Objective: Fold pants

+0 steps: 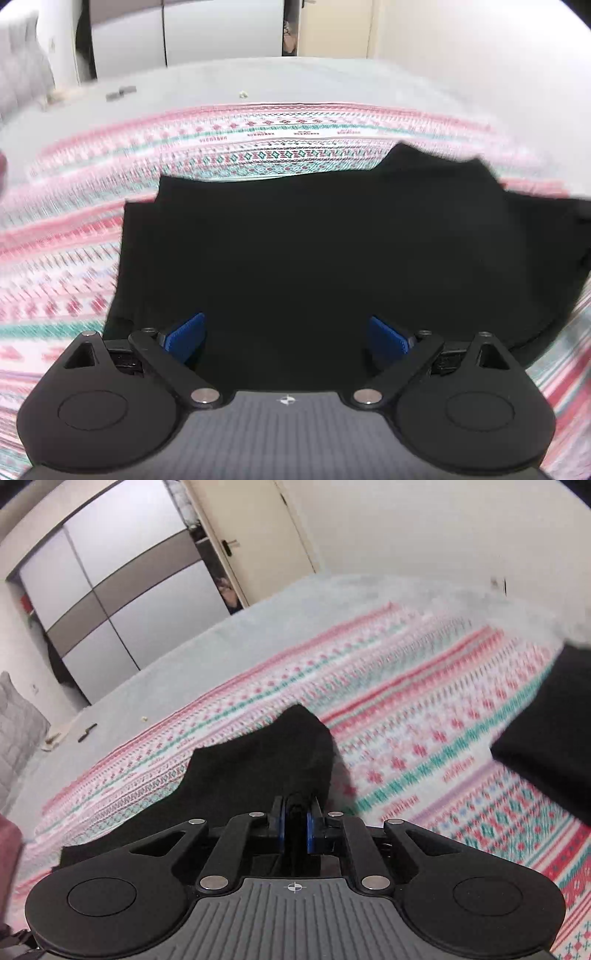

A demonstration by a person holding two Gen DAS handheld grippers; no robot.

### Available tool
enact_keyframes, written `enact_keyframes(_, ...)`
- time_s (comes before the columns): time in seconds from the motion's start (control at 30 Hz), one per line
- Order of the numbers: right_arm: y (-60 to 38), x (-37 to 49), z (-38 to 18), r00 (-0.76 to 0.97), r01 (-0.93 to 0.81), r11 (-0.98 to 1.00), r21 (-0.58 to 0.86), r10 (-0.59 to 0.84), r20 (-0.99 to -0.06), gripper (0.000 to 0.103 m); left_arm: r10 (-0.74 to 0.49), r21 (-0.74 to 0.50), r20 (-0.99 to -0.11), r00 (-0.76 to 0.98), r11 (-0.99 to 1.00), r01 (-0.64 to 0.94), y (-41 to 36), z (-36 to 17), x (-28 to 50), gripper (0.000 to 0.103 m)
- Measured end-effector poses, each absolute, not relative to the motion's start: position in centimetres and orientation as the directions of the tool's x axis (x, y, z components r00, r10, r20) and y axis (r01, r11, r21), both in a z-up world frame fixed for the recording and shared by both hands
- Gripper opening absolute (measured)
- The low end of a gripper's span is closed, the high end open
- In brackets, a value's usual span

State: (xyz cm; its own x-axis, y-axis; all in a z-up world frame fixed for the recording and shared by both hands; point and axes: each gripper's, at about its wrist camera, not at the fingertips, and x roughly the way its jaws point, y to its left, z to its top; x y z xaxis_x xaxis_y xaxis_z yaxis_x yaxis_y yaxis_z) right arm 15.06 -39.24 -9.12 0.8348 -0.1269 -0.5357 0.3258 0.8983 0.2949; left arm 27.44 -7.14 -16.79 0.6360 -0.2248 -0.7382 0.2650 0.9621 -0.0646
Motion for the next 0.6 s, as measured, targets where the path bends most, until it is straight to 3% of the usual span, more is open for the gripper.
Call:
enact_keyframes(0.13, -34.4, 16.3, -8.1, 0.874, 0.263, 0.956, 0.131, -0.179, -0.452, 0.01, -0.388, -0.273, -0.668, 0.635, 0.922, 0.275, -3.4, -13.6, 28.4, 0.103)
enact_keyframes(0.33, -19.7, 18.0, -9.2, 0.932, -0.067, 0.977, -0.203, -0.011, -0.362, 0.01, -0.37, -0.497, -0.593, 0.715, 0.867, 0.036, 8.2, -12.6, 31.8, 0.103)
enact_keyframes(0.47, -8.2, 16.9, -12.9, 0.893, -0.37, 0.838, -0.401, 0.202, -0.403, 0.01, -0.369, -0.586, -0.589, 0.719, 0.807, -0.066, 12.1, -13.3, 32.4, 0.103)
enact_keyframes(0.6, -1.4, 15.6, -16.8, 0.812, -0.517, 0.754, -0.405, 0.283, -0.51, 0.01, -0.374, -0.589, -0.606, 0.702, 0.804, -0.08, 12.0, -13.3, 32.4, 0.103)
